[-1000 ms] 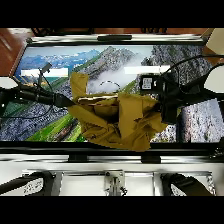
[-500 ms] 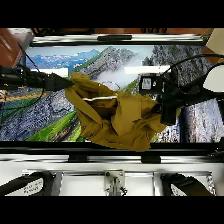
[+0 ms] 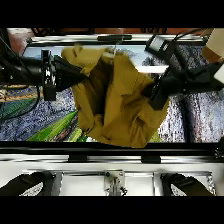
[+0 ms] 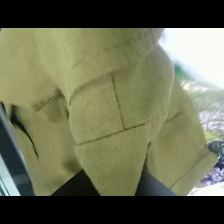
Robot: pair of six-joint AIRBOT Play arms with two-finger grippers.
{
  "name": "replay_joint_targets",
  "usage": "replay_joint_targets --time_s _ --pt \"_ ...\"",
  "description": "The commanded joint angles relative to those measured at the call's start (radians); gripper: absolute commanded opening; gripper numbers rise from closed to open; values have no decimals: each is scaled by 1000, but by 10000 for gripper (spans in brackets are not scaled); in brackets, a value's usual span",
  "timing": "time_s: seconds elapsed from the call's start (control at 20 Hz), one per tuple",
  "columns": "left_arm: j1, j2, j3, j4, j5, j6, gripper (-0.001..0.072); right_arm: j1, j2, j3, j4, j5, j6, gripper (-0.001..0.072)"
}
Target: Fold the shirts.
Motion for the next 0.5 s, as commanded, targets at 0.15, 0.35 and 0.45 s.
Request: replay_joint_targets --time_s 0.15,0.35,0.45 --pt "-55 17 13 256 -24 -164 45 -1 31 117 11 -25 255 54" --pt "-69 8 14 256 38 -183 420 -1 65 117 49 -23 322 54" --pt "-67 15 14 256 154 -183 571 -1 75 117 26 -22 376 54"
